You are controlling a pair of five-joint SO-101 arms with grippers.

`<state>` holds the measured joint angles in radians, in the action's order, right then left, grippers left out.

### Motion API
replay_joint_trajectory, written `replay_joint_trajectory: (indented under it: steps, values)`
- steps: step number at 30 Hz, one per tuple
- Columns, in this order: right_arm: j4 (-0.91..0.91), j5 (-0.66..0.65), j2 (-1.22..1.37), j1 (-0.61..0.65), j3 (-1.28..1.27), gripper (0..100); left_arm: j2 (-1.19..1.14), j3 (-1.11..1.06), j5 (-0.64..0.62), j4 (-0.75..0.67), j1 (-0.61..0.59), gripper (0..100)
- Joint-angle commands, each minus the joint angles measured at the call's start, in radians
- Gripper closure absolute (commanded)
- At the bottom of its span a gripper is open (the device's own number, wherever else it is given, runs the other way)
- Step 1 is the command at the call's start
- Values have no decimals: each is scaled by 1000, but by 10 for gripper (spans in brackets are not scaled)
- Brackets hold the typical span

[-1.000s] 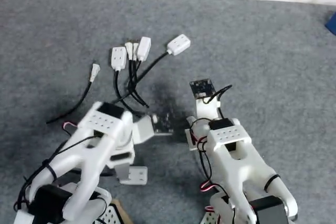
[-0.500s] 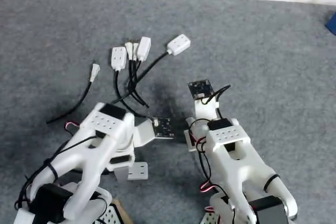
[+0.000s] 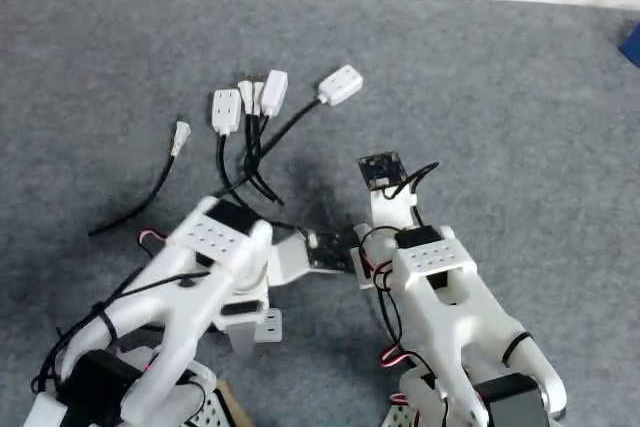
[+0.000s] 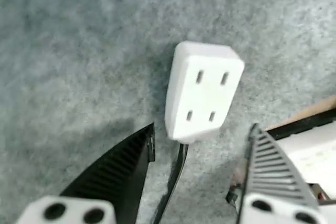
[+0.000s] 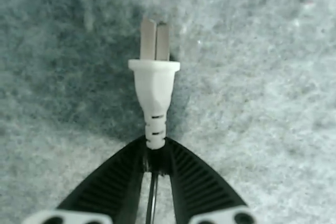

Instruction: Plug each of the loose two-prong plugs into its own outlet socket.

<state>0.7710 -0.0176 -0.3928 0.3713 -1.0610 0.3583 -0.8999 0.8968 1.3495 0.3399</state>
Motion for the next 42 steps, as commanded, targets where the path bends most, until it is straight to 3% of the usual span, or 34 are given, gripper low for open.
replay_joint_trajectory:
  steps: [1, 8, 16, 23, 32, 39, 42]
  values:
    - [7, -11, -24, 12, 27, 990, 4, -7, -12, -55, 73, 687]
    - [7, -11, -31, 12, 24, 990, 1, -31, -35, -172, 70, 701]
    - [7, -11, -31, 12, 22, 990, 2, -74, 32, -224, 71, 1000]
    - [7, -11, -31, 12, 22, 990, 2, 10, 153, -222, 68, 985]
    - [7, -11, -27, 13, 24, 990, -5, 156, 169, -215, 79, 986]
    - [7, -11, -25, 10, 27, 990, -191, 188, 172, -244, 151, 982]
    - [12, -11, -33, -51, 35, 990, -252, 236, 144, -239, 153, 982]
